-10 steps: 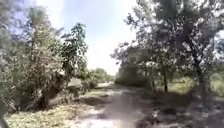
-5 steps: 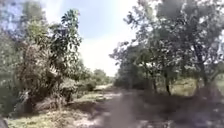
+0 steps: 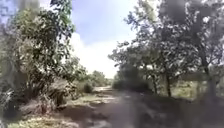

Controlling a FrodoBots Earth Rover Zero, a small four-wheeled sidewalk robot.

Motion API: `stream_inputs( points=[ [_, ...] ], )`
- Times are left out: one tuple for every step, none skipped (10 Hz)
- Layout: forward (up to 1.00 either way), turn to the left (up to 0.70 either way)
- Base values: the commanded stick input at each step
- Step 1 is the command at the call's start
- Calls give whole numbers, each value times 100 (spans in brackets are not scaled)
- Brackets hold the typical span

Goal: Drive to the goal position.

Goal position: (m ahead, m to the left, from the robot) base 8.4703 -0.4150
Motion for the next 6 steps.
stream_inputs(
  points=[
    [70,0],
    [70,0],
    [70,0],
    [70,0],
    [70,0],
    [70,0]
  ],
)
